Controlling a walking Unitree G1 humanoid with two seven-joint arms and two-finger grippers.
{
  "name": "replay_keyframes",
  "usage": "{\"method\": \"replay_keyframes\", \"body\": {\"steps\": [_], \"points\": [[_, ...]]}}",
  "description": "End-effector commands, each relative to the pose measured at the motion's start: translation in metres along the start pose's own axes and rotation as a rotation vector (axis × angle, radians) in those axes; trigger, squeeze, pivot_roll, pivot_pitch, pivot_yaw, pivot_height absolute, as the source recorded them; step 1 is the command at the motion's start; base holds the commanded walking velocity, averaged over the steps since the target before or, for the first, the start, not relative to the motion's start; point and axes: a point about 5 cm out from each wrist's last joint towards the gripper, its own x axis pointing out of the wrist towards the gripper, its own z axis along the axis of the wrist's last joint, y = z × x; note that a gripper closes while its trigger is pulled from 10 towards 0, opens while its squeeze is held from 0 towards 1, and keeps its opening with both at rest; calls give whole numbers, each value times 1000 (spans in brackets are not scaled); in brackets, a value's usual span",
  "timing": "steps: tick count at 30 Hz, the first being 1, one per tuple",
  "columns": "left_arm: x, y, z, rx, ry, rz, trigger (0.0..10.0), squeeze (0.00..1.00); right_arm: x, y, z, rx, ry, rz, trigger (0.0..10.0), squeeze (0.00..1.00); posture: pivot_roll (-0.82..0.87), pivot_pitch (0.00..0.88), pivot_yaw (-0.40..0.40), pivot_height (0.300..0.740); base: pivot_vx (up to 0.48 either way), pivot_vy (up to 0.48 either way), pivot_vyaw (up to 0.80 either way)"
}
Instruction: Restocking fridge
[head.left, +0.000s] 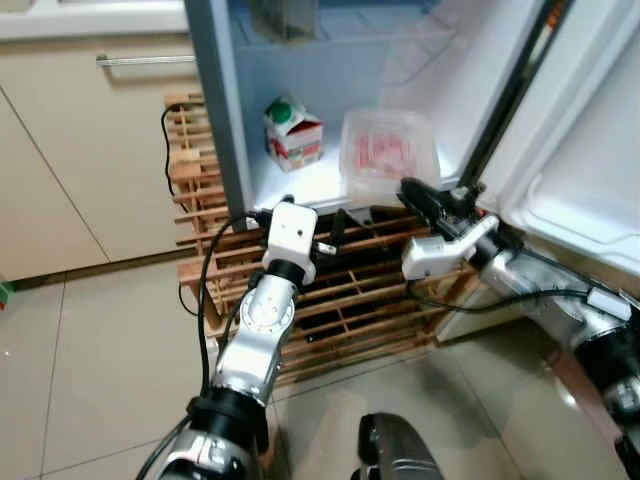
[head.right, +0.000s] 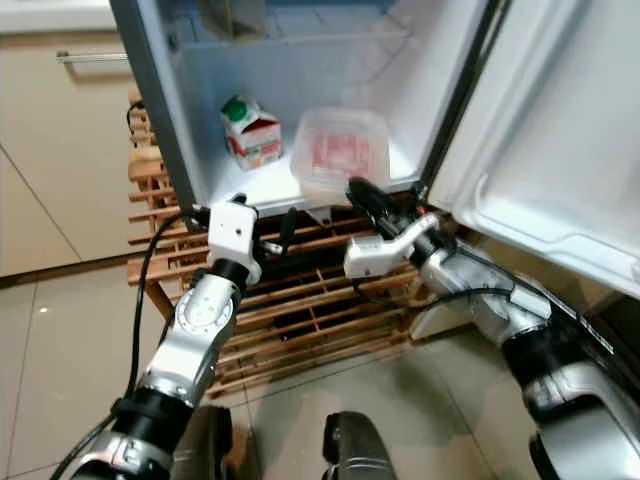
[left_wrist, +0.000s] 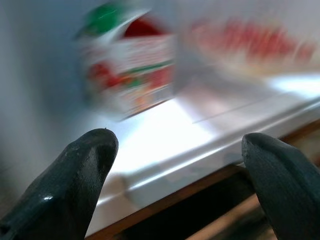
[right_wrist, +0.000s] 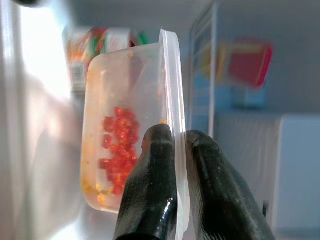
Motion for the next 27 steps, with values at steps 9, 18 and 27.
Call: {"method": "replay_keyframes", "body": {"steps": [9, 18, 27], "points": [[-9, -5, -3, -22, 13, 8, 10000, 0, 0, -5, -24, -80, 42, 36, 10000, 0, 54, 109, -58, 642, 0, 0, 0], [-19, -4, -5, -27, 25, 10, 10000, 0, 2, 4, -33, -130, 52, 90, 10000, 0, 72, 140, -63, 642, 0, 0, 0], [-28, -2, -5, -18, 43, 4, 10000, 0, 8, 10, -33, -162, 44, 105, 10000, 447, 92, 171, -59, 642, 0, 0, 0]]}}
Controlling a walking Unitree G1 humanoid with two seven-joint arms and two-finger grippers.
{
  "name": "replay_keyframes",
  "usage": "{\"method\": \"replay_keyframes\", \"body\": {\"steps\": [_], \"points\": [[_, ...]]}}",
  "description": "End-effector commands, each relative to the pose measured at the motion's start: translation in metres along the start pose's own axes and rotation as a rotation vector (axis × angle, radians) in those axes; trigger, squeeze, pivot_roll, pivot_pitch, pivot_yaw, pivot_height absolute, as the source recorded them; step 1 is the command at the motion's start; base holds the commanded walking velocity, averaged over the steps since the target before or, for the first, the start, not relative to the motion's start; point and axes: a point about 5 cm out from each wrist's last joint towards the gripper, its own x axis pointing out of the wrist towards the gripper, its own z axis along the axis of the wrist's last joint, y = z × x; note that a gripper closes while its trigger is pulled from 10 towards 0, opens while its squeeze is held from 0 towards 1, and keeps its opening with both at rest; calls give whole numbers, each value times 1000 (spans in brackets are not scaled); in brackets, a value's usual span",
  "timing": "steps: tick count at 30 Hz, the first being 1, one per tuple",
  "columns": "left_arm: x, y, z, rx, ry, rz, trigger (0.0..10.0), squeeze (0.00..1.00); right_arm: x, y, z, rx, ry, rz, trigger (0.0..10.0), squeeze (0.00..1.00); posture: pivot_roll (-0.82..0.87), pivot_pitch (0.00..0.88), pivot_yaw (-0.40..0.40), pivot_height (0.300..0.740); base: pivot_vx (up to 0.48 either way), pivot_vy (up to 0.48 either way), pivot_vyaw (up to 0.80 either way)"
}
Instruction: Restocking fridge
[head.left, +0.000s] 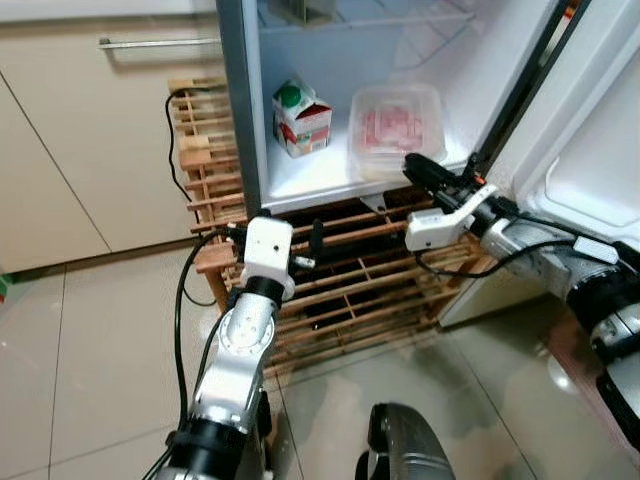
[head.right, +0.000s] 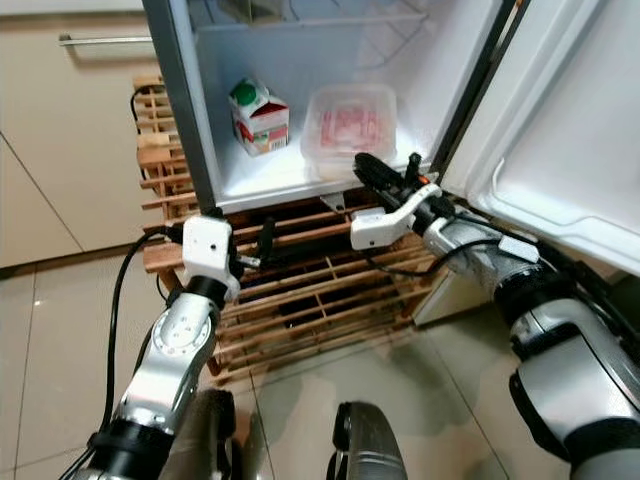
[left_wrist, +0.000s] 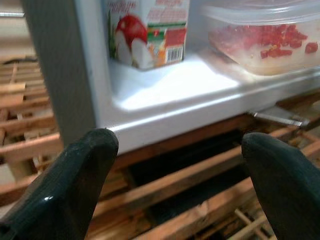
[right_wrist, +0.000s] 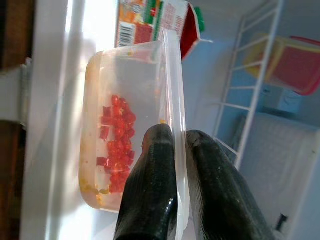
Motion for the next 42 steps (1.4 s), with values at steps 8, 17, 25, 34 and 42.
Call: {"method": "replay_keyframes", "body": {"steps": [8, 17, 25, 34, 42], "points": [[-5, -3, 2, 14, 17, -30, 10000, 0, 3, -3, -6, -50, 2, -8, 10000, 1000, 101, 190, -55, 642, 0, 0, 0], [-7, -4, 2, 15, 29, -37, 10000, 0, 1, -13, -19, -107, 37, -56, 10000, 1000, 92, 195, -51, 642, 0, 0, 0], [-6, -6, 2, 16, 33, -46, 10000, 0, -1, -15, -23, -112, 52, -58, 10000, 1000, 88, 179, -41, 642, 0, 0, 0], [-1, -6, 3, 17, 32, -56, 10000, 0, 1, -16, -23, -113, 51, -67, 10000, 1000, 90, 156, -37, 642, 0, 0, 0], [2, -6, 2, 16, 37, -58, 10000, 0, -1, -8, -19, -83, 43, -42, 10000, 1000, 87, 148, -37, 642, 0, 0, 0]]}}
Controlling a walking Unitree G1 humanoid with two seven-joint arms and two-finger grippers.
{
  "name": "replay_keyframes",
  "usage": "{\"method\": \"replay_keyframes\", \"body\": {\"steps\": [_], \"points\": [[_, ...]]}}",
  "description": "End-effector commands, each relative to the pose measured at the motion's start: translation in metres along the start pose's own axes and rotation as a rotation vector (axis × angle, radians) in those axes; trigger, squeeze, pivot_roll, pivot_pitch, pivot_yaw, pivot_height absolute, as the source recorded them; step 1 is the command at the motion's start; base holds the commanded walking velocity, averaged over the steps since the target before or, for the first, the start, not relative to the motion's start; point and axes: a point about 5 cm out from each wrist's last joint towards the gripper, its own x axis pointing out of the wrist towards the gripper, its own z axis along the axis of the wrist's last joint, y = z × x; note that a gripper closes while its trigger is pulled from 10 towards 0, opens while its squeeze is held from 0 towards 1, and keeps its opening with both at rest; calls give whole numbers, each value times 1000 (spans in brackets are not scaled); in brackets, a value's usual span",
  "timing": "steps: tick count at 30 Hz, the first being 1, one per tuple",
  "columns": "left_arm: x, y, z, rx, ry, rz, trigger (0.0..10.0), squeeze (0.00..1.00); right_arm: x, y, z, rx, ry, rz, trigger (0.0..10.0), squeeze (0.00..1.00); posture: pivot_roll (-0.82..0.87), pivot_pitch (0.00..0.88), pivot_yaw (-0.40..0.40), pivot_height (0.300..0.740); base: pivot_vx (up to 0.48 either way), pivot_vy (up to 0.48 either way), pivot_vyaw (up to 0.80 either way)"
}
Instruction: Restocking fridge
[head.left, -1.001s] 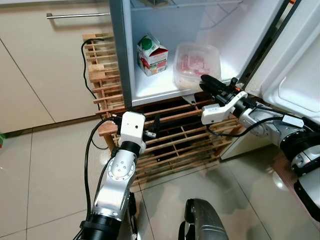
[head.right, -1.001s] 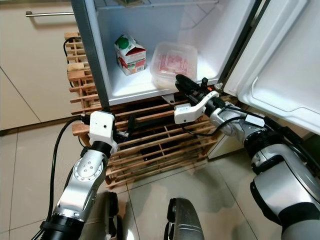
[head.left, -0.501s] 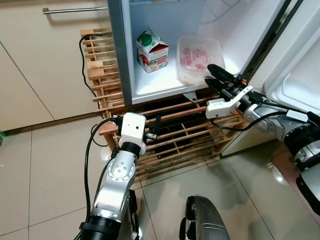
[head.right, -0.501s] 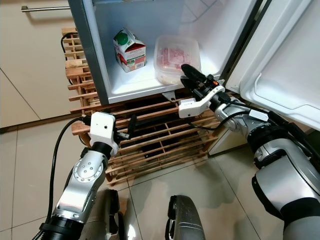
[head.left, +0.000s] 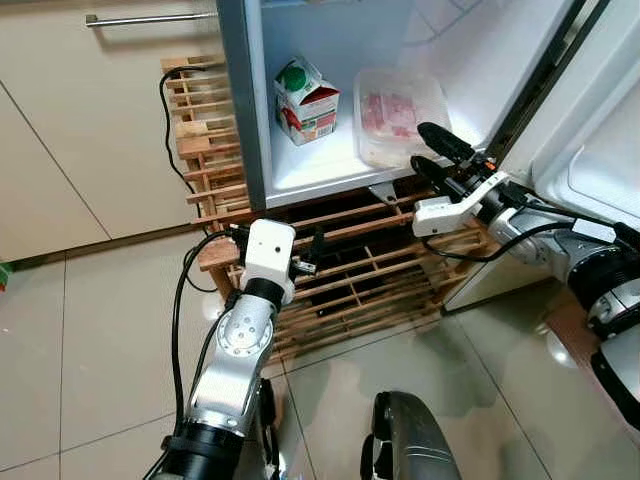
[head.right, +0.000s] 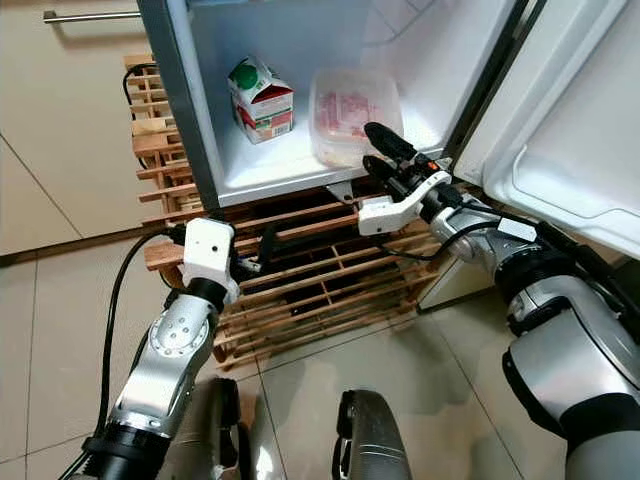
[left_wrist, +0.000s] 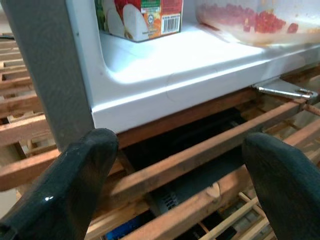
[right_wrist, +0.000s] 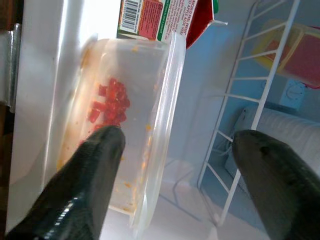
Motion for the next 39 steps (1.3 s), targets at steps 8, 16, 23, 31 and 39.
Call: {"method": "replay_keyframes", "body": {"steps": [8, 16, 23, 31, 39], "points": [[3, -4, -3, -2, 12, -21, 10000, 0, -2, -3, -6, 66, 51, -10, 10000, 1000, 82, 143, -43, 642, 0, 0, 0], [5, -3, -3, -3, 11, -20, 10000, 0, -6, -18, -15, 387, 185, -191, 10000, 0, 78, 137, -47, 642, 0, 0, 0], [8, -5, -4, -4, 11, -29, 10000, 0, -10, -32, -14, 581, 200, -314, 10000, 0, 60, 128, -47, 642, 0, 0, 0], [12, -9, -3, -15, 7, -38, 10000, 0, -29, -3, -18, 1118, 439, -376, 10000, 0, 47, 115, -51, 642, 0, 0, 0], [15, -12, -4, -28, 10, -53, 10000, 0, -43, 22, -11, 1303, 528, -311, 10000, 0, 36, 113, -42, 642, 0, 0, 0]]}}
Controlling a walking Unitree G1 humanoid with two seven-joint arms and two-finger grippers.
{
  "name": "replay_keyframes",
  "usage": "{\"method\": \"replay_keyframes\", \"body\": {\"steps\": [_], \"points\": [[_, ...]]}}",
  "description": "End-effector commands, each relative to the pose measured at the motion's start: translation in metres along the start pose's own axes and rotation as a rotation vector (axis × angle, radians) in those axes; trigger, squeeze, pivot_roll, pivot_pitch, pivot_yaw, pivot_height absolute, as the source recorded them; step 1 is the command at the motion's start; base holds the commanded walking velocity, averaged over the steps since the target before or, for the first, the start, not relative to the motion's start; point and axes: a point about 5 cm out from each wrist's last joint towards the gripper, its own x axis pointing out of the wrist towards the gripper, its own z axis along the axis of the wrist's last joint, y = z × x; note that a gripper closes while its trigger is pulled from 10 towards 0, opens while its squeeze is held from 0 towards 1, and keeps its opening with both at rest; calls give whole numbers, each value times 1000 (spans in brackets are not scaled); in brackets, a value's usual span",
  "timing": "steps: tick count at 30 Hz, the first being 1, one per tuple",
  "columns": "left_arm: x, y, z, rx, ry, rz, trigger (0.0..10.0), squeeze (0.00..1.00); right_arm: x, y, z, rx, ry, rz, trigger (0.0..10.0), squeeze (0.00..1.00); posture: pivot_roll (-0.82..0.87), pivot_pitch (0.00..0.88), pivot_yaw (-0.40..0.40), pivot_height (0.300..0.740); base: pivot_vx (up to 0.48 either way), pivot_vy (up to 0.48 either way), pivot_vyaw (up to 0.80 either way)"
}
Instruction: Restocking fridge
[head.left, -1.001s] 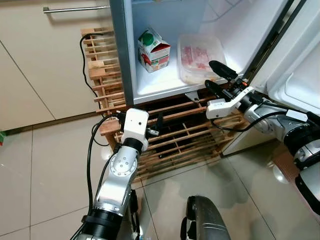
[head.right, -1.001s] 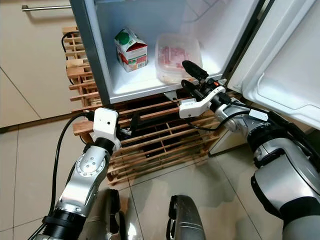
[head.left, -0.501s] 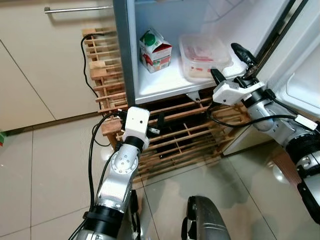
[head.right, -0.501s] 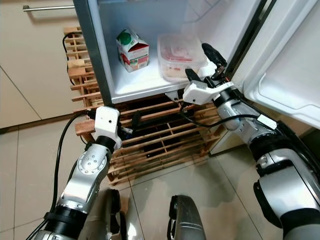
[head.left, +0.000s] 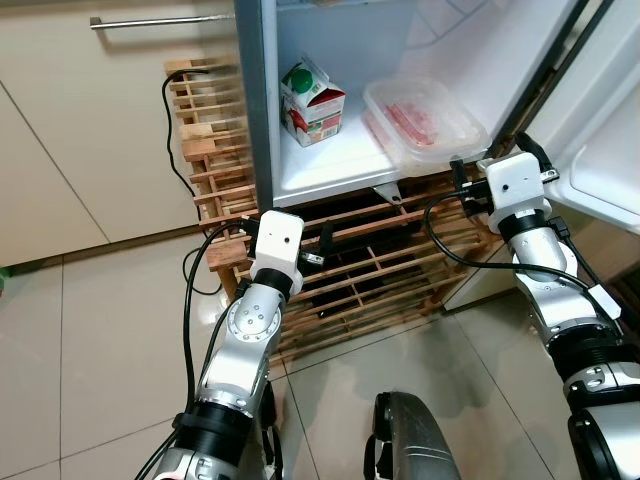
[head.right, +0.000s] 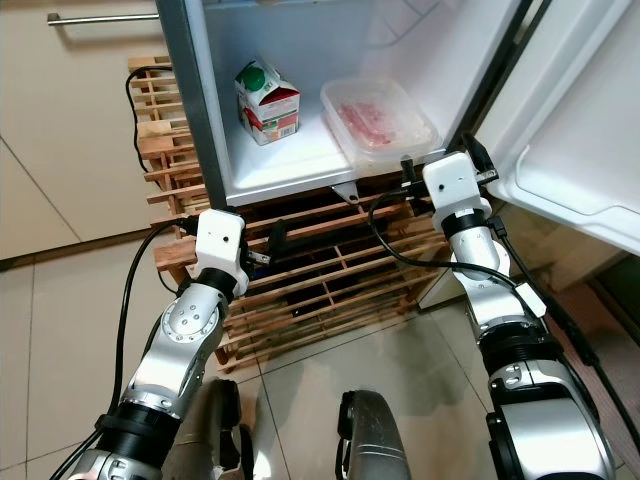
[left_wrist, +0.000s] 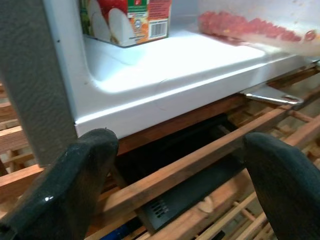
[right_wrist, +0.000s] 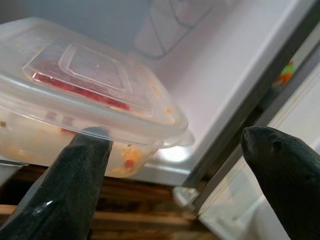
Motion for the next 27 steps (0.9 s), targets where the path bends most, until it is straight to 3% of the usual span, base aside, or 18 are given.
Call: {"method": "replay_keyframes", "body": {"steps": [1, 4, 8, 13, 23, 27], "points": [[0, -4, -2, -11, 5, -16, 10000, 0, -4, -3, -7, 89, 46, -17, 10000, 0, 38, 112, -42, 642, 0, 0, 0], [1, -3, -2, -12, 3, -12, 10000, 0, -7, 2, -10, 255, 87, -15, 10000, 0, 42, 111, -40, 642, 0, 0, 0], [0, -3, -2, -8, 0, -10, 10000, 0, -6, 6, -2, 381, 71, 2, 10000, 0, 46, 107, -44, 642, 0, 0, 0], [0, -3, -2, -8, -2, -9, 10000, 0, -9, 12, 1, 461, 75, 48, 10000, 0, 45, 104, -44, 642, 0, 0, 0], [0, -1, -2, -6, -3, -9, 10000, 0, -12, 22, 6, 506, 93, 91, 10000, 0, 52, 106, -42, 642, 0, 0, 0], [-2, 1, -2, 0, -2, -9, 10000, 0, -10, 30, 1, 607, 142, 73, 10000, 0, 64, 117, -39, 642, 0, 0, 0]]}}
